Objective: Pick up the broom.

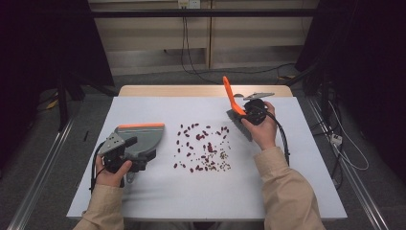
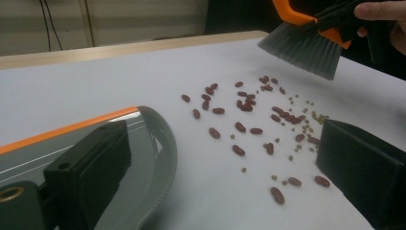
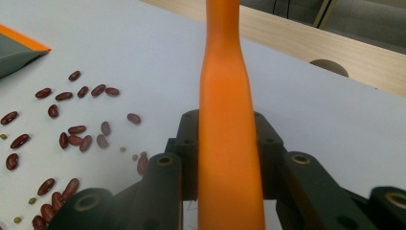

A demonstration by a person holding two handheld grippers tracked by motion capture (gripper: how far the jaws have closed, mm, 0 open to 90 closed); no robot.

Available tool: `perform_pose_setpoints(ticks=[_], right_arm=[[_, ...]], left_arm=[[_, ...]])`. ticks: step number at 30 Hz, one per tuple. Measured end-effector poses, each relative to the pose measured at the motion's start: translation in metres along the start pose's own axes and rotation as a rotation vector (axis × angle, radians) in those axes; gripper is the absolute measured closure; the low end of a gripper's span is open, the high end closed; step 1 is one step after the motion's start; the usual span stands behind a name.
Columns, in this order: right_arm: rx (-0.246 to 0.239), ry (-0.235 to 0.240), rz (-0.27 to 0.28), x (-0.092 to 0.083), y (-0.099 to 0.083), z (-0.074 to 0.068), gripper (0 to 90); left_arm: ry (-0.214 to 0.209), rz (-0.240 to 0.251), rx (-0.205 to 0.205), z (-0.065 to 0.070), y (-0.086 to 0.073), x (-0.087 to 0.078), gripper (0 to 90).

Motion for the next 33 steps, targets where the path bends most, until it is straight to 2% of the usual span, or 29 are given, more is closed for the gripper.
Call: perform_pose_setpoints(ticks=[6,13,19,26,28,31,33], right_arm=[[0.007,0.008,0.002,-0.001,0.000,-0.001,70.5],[-0.011,0.008,-0.010,-0.001,-0.001,-0.003,70.5],[-0.023,0.002,0.004,-0.003,0.002,-0.006,70.5],[-0.057,-0.033,0.007,0.005,0.008,-0.007,70.5],[-0.076,-0.042,0.027,0.011,0.011,-0.008,70.5],[-0.180,-0.076,0.009,0.023,0.019,-0.012,70.6],[-0.257,-0.123,-0.005,0.030,0.022,-0.016,70.5]], left_arm=[[-0.001,-0.002,0.003,0.001,0.000,0.000,4.4],[0.002,-0.007,0.005,0.000,-0.001,-0.001,4.4],[0.003,-0.003,0.003,0.000,-0.002,-0.004,4.5],[0.010,0.006,-0.002,0.001,-0.002,-0.008,4.5],[0.009,0.012,-0.009,0.001,-0.002,-0.008,4.5],[0.005,0.014,-0.004,0.001,-0.002,-0.008,4.5],[0.004,0.015,-0.004,0.000,-0.002,-0.009,4.7]])
Point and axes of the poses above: each handheld gripper's, and its own axes: x roughly forward along the jaws, y roughly out of its top, z roughly to its right, the point moved 1 cm from there along x, roughly forward along the jaws, and after that the axes turned 5 degrees about -y, right-handed, at the moved point
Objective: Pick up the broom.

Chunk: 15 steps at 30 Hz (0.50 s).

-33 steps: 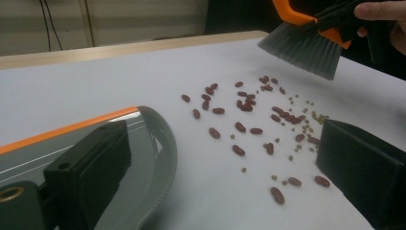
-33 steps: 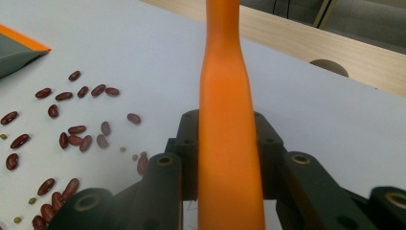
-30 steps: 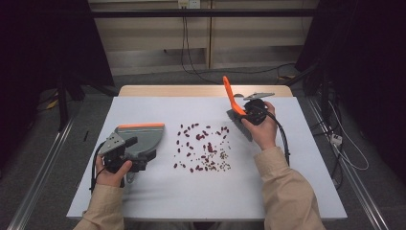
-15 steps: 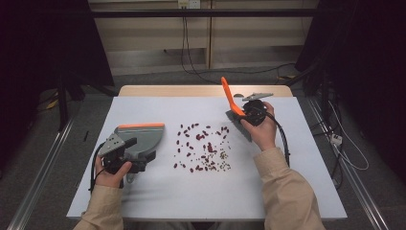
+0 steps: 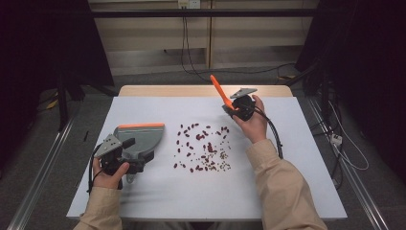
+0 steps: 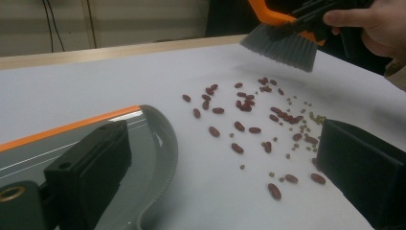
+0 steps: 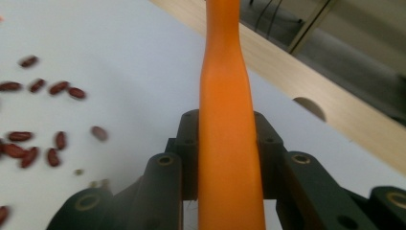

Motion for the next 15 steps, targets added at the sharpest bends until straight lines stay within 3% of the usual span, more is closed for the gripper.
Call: perform_pose_setpoints(ticks=[1,3,5,6,8,10,15], right_arm=[[-0.020,-0.007,0.002,0.003,0.001,-0.001,70.5],[0.011,0.022,0.005,0.011,-0.003,0.000,70.5],[-0.002,0.038,-0.019,0.019,-0.009,-0.002,70.6],[-0.016,0.052,-0.035,0.023,-0.011,-0.005,70.6],[-0.023,0.100,-0.018,0.024,-0.014,-0.011,70.6],[-0.077,0.087,-0.031,0.022,-0.013,-0.018,70.5],[-0.134,0.138,-0.036,0.015,-0.013,-0.031,70.3]], left_arm=[[0.001,0.002,-0.005,-0.001,0.000,0.000,4.7],[0.001,0.005,-0.012,-0.002,0.000,0.000,4.7],[-0.001,0.004,-0.006,-0.003,0.000,0.001,4.7],[-0.003,0.005,-0.003,-0.003,0.000,0.002,4.7],[-0.004,0.003,-0.003,-0.004,0.000,0.003,4.7],[-0.007,-0.001,-0.004,-0.004,0.000,0.004,4.7],[-0.003,0.006,0.002,-0.005,0.001,0.004,4.9]])
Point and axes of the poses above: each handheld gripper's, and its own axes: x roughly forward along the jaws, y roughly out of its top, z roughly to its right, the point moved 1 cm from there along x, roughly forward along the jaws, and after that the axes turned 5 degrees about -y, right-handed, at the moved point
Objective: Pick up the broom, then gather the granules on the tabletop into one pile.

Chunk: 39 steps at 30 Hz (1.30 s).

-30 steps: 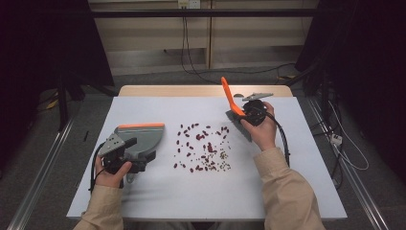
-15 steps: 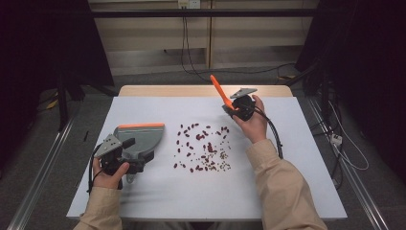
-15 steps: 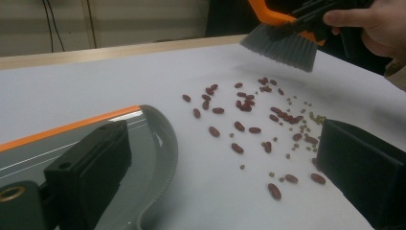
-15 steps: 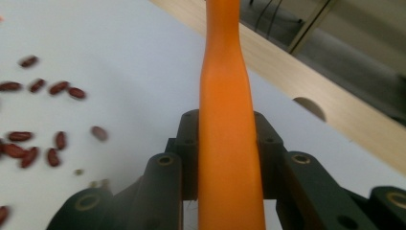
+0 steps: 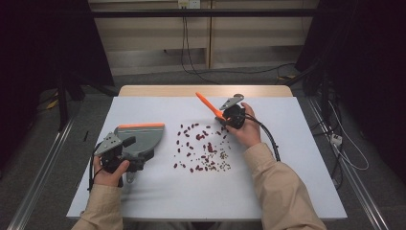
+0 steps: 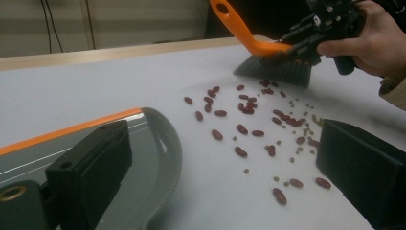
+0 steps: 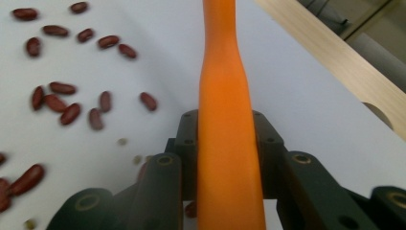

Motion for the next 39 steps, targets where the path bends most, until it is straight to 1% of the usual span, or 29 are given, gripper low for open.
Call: perform_pose_setpoints(ticks=[1,3,4,6,9,11,13,15,16,17,18,20,21,23,26,28,29,32,34,35,37,39], right_arm=[[-0.013,0.011,0.001,-0.002,-0.001,-0.002,70.2],[-0.017,0.038,0.005,-0.006,-0.002,-0.006,70.2],[-0.008,0.056,0.011,-0.008,-0.002,-0.008,70.2],[-0.017,0.089,0.017,-0.012,-0.004,-0.012,70.2],[-0.026,0.115,0.016,-0.018,-0.005,-0.018,70.2],[-0.022,0.152,0.019,-0.022,-0.006,-0.022,70.2],[-0.032,0.162,0.016,-0.025,-0.006,-0.027,70.2],[-0.049,0.157,0.017,-0.027,-0.007,-0.031,70.2],[-0.047,0.157,0.019,-0.028,-0.007,-0.032,70.2],[-0.047,0.167,0.023,-0.029,-0.008,-0.032,70.2],[-0.032,0.168,0.025,-0.030,-0.008,-0.032,70.3],[-0.012,0.189,0.032,-0.033,-0.008,-0.032,70.4],[-0.006,0.190,0.036,-0.035,-0.008,-0.031,70.5],[-0.006,0.163,0.054,-0.038,-0.006,-0.028,70.4],[0.034,0.154,0.098,-0.043,-0.002,-0.019,70.5],[0.045,0.137,0.123,-0.042,0.001,-0.012,70.5],[0.041,0.127,0.131,-0.041,0.004,-0.009,70.4],[0.059,0.122,0.151,-0.031,0.010,0.002,70.4],[0.102,0.142,0.161,-0.023,0.013,0.009,70.5],[0.114,0.145,0.162,-0.019,0.014,0.012,70.5],[0.125,0.130,0.157,-0.010,0.016,0.015,70.5],[0.125,0.128,0.151,-0.002,0.018,0.016,70.5]], left_arm=[[0.002,-0.001,0.002,0.000,0.000,0.000,5.0],[0.008,0.001,-0.002,0.000,0.000,-0.002,5.0],[0.007,0.003,-0.002,0.000,0.000,-0.002,5.0],[0.009,0.004,-0.003,0.000,0.000,-0.003,5.0],[0.008,0.002,-0.001,0.001,-0.001,-0.003,5.0],[0.006,-0.003,0.005,0.001,-0.001,-0.002,5.0],[0.006,-0.006,0.007,0.002,-0.001,-0.002,5.0],[0.003,-0.006,0.008,0.003,-0.001,-0.001,5.0],[0.003,-0.005,0.007,0.003,-0.001,-0.001,5.0],[0.002,-0.006,0.009,0.003,0.000,-0.002,5.0],[0.002,-0.004,0.008,0.003,0.000,-0.002,5.0],[0.002,0.000,0.007,0.003,0.000,-0.002,5.0],[0.001,0.001,0.008,0.003,0.000,-0.002,5.0],[-0.001,0.001,0.008,0.004,0.000,-0.001,5.0],[-0.002,0.002,0.006,0.005,0.000,-0.001,5.0],[-0.002,0.000,0.009,0.004,0.001,0.000,5.0],[-0.002,0.001,0.006,0.005,0.001,-0.001,5.0],[0.000,0.002,0.008,0.005,0.001,-0.001,5.0],[0.001,0.000,0.006,0.005,0.001,-0.001,5.0],[0.002,-0.003,0.009,0.005,0.000,-0.001,5.0],[0.000,-0.001,0.007,0.005,0.001,-0.001,5.0],[-0.003,-0.002,0.010,0.005,0.001,-0.001,5.0]])
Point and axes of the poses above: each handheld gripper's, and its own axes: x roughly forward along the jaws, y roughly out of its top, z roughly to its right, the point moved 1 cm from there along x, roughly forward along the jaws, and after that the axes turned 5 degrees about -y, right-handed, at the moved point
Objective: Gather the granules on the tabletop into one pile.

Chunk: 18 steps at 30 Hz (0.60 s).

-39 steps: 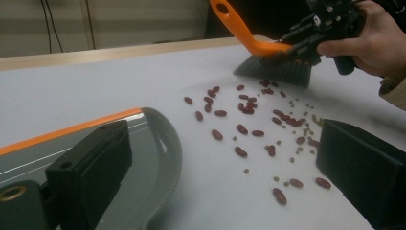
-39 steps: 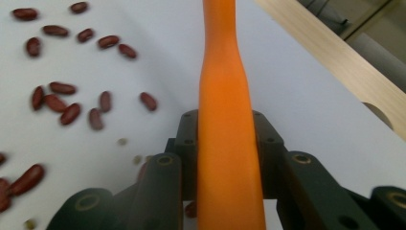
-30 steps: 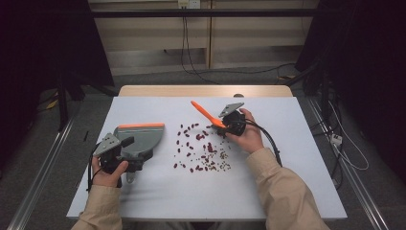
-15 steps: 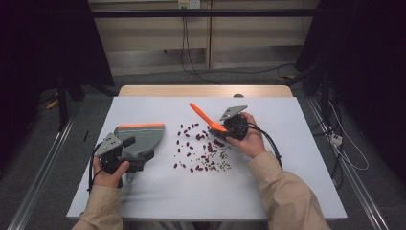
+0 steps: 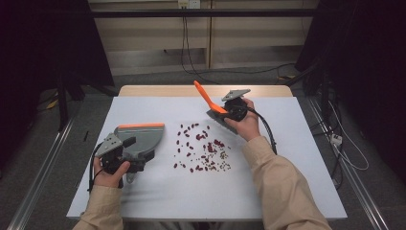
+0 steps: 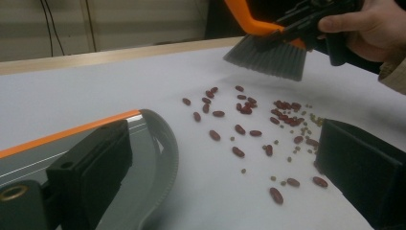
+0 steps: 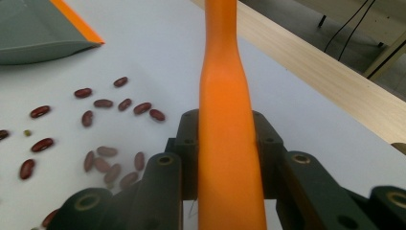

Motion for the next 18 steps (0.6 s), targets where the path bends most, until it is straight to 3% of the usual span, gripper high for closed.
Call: perform_pose_setpoints(ticks=[2,11,15,18], right_arm=[[0.005,-0.005,-0.010,0.007,0.000,0.002,70.4],[-0.088,-0.024,-0.026,0.029,0.001,0.005,70.5],[-0.095,0.033,-0.025,0.037,0.002,-0.006,70.4],[-0.183,0.052,-0.043,0.036,0.003,-0.018,70.2]], left_arm=[[0.004,0.003,-0.006,0.000,0.000,0.001,5.0],[0.008,0.003,-0.005,-0.001,0.000,0.000,5.1],[0.010,0.004,-0.006,0.000,0.000,0.000,5.0],[0.010,-0.003,0.002,0.000,-0.001,-0.001,5.1]])
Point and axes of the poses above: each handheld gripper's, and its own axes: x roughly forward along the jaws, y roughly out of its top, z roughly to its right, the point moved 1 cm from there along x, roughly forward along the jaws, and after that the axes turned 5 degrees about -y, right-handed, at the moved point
